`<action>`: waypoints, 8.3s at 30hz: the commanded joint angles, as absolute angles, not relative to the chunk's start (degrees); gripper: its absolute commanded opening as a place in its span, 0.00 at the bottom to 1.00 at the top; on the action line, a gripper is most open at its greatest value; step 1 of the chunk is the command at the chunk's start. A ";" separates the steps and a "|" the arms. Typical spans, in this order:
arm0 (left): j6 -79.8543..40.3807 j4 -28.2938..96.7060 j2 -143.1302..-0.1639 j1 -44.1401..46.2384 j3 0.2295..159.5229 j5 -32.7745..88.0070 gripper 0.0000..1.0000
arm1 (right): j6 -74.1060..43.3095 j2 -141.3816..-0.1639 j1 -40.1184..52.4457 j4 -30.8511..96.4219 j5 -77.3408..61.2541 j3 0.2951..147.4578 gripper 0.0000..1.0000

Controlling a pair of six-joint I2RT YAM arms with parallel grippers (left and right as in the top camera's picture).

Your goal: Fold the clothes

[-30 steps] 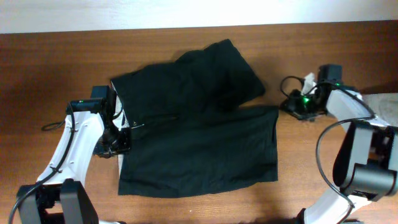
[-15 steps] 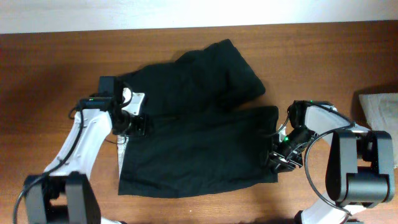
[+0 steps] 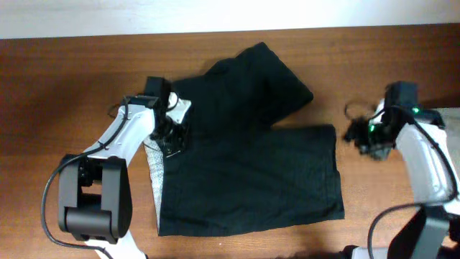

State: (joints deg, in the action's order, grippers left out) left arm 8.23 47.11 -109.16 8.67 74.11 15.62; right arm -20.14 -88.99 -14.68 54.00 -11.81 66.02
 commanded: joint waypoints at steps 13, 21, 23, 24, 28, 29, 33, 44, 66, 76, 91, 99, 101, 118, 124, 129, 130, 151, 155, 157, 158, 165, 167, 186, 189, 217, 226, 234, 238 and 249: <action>2.52 27.03 -120.49 1.58 75.16 10.28 0.66 | -35.03 -123.44 -6.24 -5.56 -31.94 67.09 0.64; 2.15 27.20 -122.23 1.15 75.18 10.26 0.42 | -34.57 -118.91 -12.86 -4.05 -32.60 68.95 0.04; 2.15 27.14 -122.23 0.95 75.18 10.28 0.42 | -34.48 -117.25 -15.14 -0.32 -32.84 68.97 0.04; 2.15 27.03 -122.23 0.95 75.18 10.28 0.42 | -34.02 -116.95 -15.53 1.52 -32.99 68.97 0.11; 2.24 33.71 -121.78 0.95 80.27 10.31 0.60 | -24.93 -110.61 -17.47 12.99 -32.93 68.99 0.50; 2.76 39.59 -121.01 0.95 85.32 10.26 0.61 | -21.08 -106.26 -18.13 17.56 -32.73 69.04 0.51; 4.60 65.25 -115.70 0.95 104.60 7.79 0.61 | -12.14 -85.12 -18.39 38.13 -27.75 69.04 0.58; -6.48 74.59 -94.78 0.99 80.16 7.66 0.62 | -18.35 -73.89 -18.39 68.53 -17.30 56.47 0.67; -10.39 31.51 -94.15 0.95 48.86 19.44 0.58 | -19.97 -83.64 -23.33 59.29 -18.85 45.54 0.66; -7.84 22.13 -97.76 2.00 48.84 20.12 0.40 | -19.99 -83.64 -23.33 58.61 -18.83 45.54 0.67; -6.90 52.71 -91.44 2.72 65.43 -5.91 0.00 | -19.99 -83.64 -23.33 58.19 -18.79 45.54 0.67; -8.29 50.85 -95.66 2.74 64.62 -6.24 0.00 | -11.60 -83.70 -20.40 34.61 -28.21 45.52 0.57; -8.29 50.94 -95.66 2.72 64.90 -5.85 0.00 | -13.74 -84.60 -18.20 27.20 -27.59 45.54 0.34; -13.23 61.95 -96.82 1.98 75.05 -11.07 0.95 | -11.49 -91.44 -15.70 43.22 -27.42 64.36 0.56; -13.26 70.59 -95.22 1.98 72.93 -1.02 0.95 | -10.70 -91.44 -15.70 67.75 -21.61 57.84 0.65; -13.28 71.46 -95.22 1.96 68.38 -0.56 0.94 | -9.23 -91.44 -11.84 57.39 -30.24 42.44 0.66; -13.28 71.48 -95.22 1.96 67.57 -0.19 0.94 | -9.21 -91.44 -10.26 55.02 -31.81 40.69 0.66; -17.30 41.54 -95.18 2.11 54.57 0.91 0.00 | -16.78 -91.42 -19.97 54.02 -26.09 53.21 0.04; -17.02 33.01 -97.95 2.07 54.41 -6.39 0.01 | -16.82 -91.42 -19.94 53.95 -26.11 53.21 0.04; -15.07 25.74 -103.39 2.07 54.41 -8.01 0.00 | -16.80 -91.42 -19.94 53.95 -26.30 53.21 0.04; -14.92 22.70 -107.42 2.07 54.41 -7.94 0.00 | -16.82 -91.42 -19.94 53.95 -26.35 53.21 0.04; -13.15 8.67 -122.56 1.28 66.92 0.71 0.00 | -13.76 -91.42 -18.57 53.12 -31.57 53.21 0.04; -10.50 15.27 -122.56 1.23 77.60 2.94 0.00 | -13.80 -91.42 -15.62 52.66 -31.35 53.21 0.04; -17.43 66.54 -91.66 3.77 58.00 18.31 0.56 | -18.72 -91.44 -18.35 47.31 -20.29 53.21 0.05; -21.87 64.36 -89.54 3.77 47.99 19.86 0.63 | -18.72 -91.44 -18.35 47.31 -20.29 53.21 0.05; -23.14 83.29 -66.00 -4.60 67.46 1.54 0.01 | -23.44 -80.23 -14.50 61.47 -15.46 83.13 0.04; -24.47 67.66 -85.36 -4.62 67.33 -8.43 0.01 | -23.46 -106.67 -4.49 30.04 -23.77 83.15 0.04; -24.84 62.54 -95.31 -4.62 67.33 -11.25 0.33 | -17.12 -111.33 -1.23 21.58 -23.57 83.13 0.45; -24.58 63.09 -95.39 -4.69 69.08 -13.08 0.84 | -15.03 -108.90 -6.92 26.83 -27.68 83.18 0.67; -12.97 61.93 -93.54 -4.67 73.91 -0.05 0.01 | -25.06 -111.77 4.78 40.38 -25.78 74.63 0.04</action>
